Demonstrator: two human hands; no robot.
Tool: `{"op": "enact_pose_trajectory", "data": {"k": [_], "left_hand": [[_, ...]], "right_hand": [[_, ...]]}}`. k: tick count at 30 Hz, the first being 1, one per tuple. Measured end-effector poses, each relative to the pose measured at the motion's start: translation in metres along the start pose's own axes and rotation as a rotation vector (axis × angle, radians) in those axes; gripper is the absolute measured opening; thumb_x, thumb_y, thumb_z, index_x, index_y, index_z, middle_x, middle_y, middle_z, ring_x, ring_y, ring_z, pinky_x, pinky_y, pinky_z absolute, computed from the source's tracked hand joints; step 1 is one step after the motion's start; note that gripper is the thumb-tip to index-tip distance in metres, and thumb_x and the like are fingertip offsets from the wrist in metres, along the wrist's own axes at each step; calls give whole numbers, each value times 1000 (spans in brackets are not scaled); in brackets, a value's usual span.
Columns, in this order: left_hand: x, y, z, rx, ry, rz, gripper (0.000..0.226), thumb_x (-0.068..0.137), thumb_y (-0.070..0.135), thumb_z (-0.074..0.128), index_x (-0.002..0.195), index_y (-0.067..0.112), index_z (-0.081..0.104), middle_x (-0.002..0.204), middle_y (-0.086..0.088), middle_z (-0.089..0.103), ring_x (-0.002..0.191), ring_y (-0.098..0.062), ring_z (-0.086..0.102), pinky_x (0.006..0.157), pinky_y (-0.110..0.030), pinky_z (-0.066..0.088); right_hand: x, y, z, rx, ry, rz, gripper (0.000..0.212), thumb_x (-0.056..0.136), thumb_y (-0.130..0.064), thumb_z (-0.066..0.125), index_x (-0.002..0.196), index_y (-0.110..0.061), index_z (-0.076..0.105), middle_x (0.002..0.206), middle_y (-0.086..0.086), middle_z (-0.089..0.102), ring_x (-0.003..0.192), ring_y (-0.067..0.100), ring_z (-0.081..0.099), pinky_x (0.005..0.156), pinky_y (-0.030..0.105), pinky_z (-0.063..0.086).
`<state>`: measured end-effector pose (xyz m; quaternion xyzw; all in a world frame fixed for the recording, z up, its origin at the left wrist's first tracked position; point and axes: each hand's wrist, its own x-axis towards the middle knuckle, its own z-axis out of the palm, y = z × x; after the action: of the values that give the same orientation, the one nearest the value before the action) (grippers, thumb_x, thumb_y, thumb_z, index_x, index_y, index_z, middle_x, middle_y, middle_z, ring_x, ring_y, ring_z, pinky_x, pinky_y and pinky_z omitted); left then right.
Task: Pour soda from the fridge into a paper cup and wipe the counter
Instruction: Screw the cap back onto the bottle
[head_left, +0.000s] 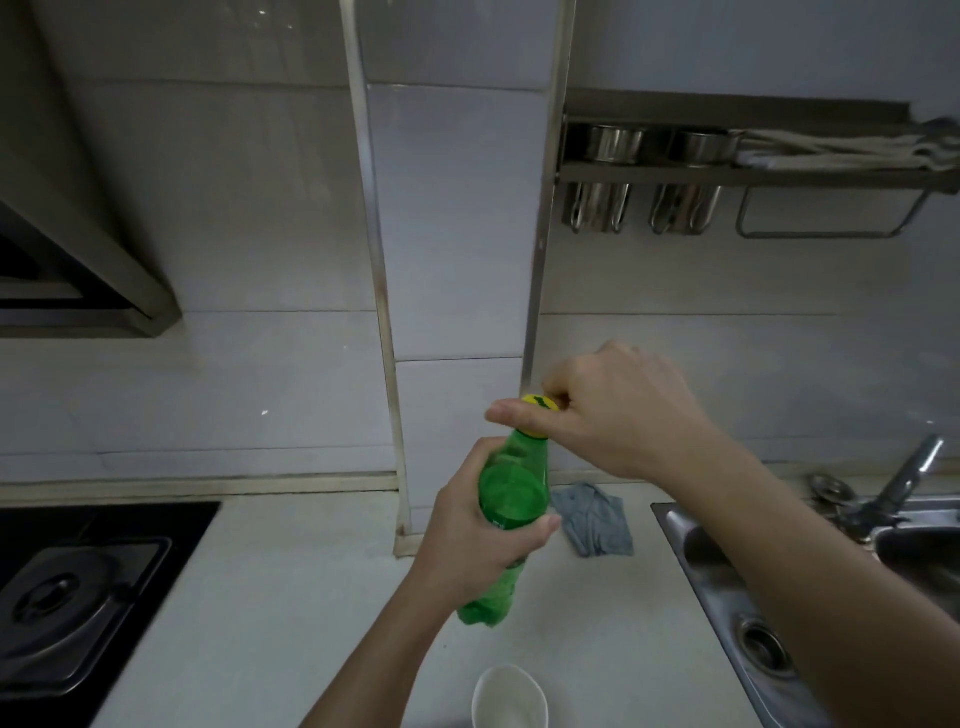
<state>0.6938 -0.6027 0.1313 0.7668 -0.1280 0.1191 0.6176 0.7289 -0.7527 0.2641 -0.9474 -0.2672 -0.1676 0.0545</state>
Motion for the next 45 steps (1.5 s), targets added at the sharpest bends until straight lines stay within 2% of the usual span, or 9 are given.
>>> {"op": "enact_pose_trajectory", "data": {"k": [3,6,10,14,21,28,35,41,45], "left_hand": [[1,3,1,-22,1,-11,53,74,18,87,116,29,57,88,-3,67,79,-25,67,72,-45,58],[3,4,1,-19,-3,-11,51,74,17,87,114,28,57,87,0,67,80,-23,67,73,-43,58],[5,8,7,-5,9,-13,52,73,20,87,113,32,57,90,4,67,82,-17,67,75,-37,58],[3,6,12,40,5,12,56,71,30,86,117,31,55,96,7,67,88,-14,67,78,-39,57],[7,12,12,-29,-25,22,54,73,15,87,116,28,57,91,5,66,83,-17,66,73,-36,58],[10,14,23,26,74,0,56,72,19,88,115,34,55,94,9,66,83,-12,66,71,-29,58],[23,33,6,-78,-393,51,58,73,3,86,120,24,58,102,-1,68,96,-22,67,84,-43,58],[24,26,32,69,-10,1,54,72,25,88,113,36,55,95,12,66,85,-7,65,73,-23,54],[36,25,14,12,-204,24,63,73,19,88,125,30,55,102,10,66,94,-12,65,80,-27,52]], "right_hand": [[-5,14,-11,74,-80,-79,83,74,-90,12,105,-35,65,78,-17,61,69,4,55,65,33,48],[-5,28,-24,135,-195,-222,54,90,-68,31,139,-48,43,105,-28,61,81,-4,57,78,33,51],[-1,28,-19,150,-156,-223,47,90,-66,34,112,-35,63,92,-14,67,72,-2,50,72,36,50],[-5,22,1,57,43,-152,61,81,-79,27,64,-22,39,56,-4,45,54,12,42,48,33,28],[-7,43,-21,257,-140,-334,54,90,-66,37,132,-37,54,93,-29,55,82,-10,53,73,17,43],[-7,42,11,255,84,-231,61,85,-74,29,96,-23,61,60,-11,48,56,5,47,57,34,45],[0,53,-10,139,58,-540,47,93,-61,36,65,-23,38,62,-9,37,60,12,36,52,39,39],[1,38,5,8,67,216,61,89,-66,32,56,-15,42,60,6,44,63,29,49,58,34,37],[3,50,-5,66,137,-130,66,86,-77,22,62,-20,42,58,-6,45,55,14,45,54,36,42]]}}
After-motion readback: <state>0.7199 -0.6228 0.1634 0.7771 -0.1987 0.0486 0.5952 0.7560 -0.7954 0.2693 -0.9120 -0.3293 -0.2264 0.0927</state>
